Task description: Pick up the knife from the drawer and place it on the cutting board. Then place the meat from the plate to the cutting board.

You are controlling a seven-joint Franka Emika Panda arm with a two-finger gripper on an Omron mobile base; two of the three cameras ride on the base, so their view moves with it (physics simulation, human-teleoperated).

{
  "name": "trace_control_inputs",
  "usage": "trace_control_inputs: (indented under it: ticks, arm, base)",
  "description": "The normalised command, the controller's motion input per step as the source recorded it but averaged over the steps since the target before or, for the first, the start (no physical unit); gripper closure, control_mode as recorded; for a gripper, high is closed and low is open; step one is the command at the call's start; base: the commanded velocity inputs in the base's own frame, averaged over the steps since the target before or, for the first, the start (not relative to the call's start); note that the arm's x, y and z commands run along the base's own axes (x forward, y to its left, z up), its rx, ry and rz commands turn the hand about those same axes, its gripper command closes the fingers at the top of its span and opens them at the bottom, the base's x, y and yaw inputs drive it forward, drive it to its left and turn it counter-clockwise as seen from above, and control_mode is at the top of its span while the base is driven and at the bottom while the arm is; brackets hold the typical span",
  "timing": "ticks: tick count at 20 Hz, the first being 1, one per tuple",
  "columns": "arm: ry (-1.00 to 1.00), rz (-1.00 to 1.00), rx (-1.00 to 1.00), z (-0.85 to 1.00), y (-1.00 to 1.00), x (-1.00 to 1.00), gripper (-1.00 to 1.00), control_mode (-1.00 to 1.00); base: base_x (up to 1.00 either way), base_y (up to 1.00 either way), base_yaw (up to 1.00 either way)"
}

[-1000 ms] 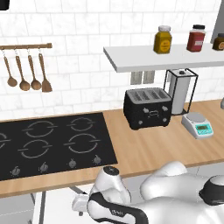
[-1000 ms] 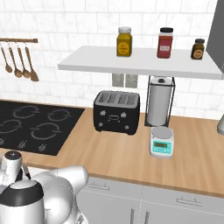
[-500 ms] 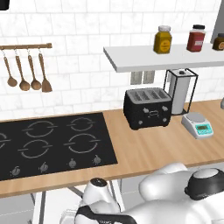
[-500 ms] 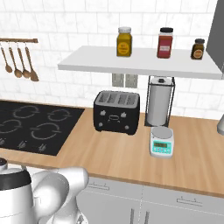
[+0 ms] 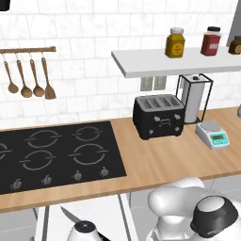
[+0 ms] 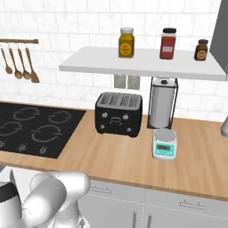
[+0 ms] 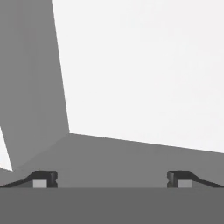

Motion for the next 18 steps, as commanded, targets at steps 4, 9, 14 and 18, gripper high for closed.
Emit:
trace_control_inputs:
  ticks: [4,9,14,18]
  arm:
    - [0.01,0.05,0.00,0.01,0.66,-1.00,-1.00,-1.00]
    - [-0.01,0.00,-0.08,0.57,-0.06,0.12,-1.00,-1.00]
    - [-0.08,0.04,-0.12,0.13,-0.68,1.00,-1.00,-1.00]
    - [-0.16,0.15,-0.13,-0.03,-0.74,0.66,-1.00,-1.00]
  base:
    - [0.00,0.00,0.00]
    - [0.00,0.00,0.00]
    - [0.00,0.00,0.00]
    - [0.00,0.00,0.00]
